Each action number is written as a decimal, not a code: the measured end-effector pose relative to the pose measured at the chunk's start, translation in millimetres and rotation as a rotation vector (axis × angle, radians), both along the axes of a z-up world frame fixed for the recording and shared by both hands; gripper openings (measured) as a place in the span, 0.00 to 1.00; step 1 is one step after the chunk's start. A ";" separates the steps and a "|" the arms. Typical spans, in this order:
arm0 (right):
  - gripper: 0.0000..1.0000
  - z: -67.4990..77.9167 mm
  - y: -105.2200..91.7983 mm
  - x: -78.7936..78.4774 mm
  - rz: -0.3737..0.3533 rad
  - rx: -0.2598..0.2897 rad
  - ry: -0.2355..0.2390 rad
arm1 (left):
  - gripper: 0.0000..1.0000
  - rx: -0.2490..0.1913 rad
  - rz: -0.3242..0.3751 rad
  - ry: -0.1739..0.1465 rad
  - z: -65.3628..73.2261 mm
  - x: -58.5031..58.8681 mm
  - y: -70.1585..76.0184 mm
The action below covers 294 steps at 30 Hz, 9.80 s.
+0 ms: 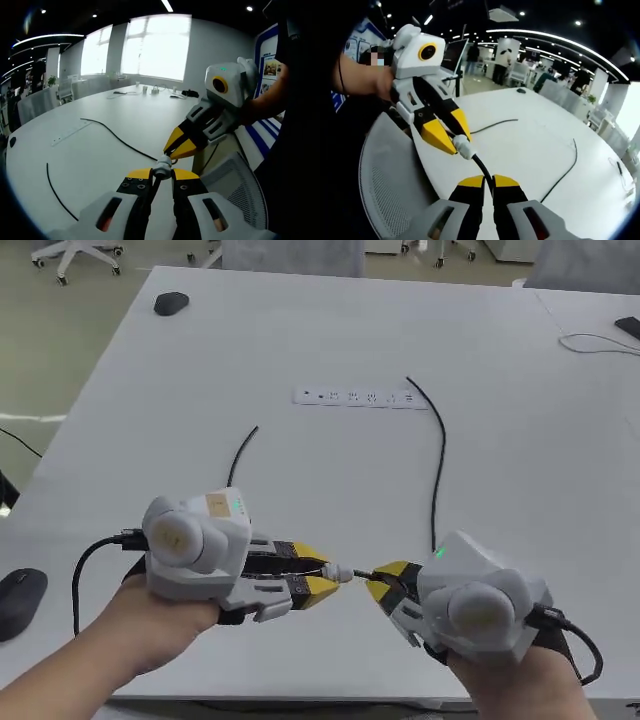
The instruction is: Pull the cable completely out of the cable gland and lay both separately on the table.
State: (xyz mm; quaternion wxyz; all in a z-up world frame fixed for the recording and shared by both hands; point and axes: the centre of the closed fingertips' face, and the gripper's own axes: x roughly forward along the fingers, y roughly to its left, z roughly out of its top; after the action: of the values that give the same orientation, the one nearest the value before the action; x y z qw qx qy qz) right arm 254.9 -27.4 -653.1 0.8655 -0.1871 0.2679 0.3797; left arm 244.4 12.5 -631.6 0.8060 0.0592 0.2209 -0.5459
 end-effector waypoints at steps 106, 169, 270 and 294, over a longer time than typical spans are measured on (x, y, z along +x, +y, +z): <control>0.00 -23.2 -4.0 2.4 0.018 -0.031 0.048 | 0.15 0.038 -0.014 -0.013 -6.1 -6.3 9.3; 0.06 -1.7 40.0 -2.2 0.243 -0.170 -0.045 | 0.15 0.027 0.019 0.006 -8.7 1.5 13.9; 0.21 7.0 49.8 -9.3 0.275 -0.146 -0.102 | 0.15 0.045 0.047 -0.004 -4.8 -5.3 28.0; 0.00 -6.4 53.1 -19.9 0.405 -0.242 -0.147 | 0.15 0.074 0.022 0.001 -10.9 -12.3 20.1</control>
State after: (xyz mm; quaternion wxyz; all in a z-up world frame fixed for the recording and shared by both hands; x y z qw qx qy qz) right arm 235.0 25.7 -659.5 0.7602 -0.3664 0.2050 0.4958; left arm 232.1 32.5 -642.6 0.8091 0.0861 0.2420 -0.5286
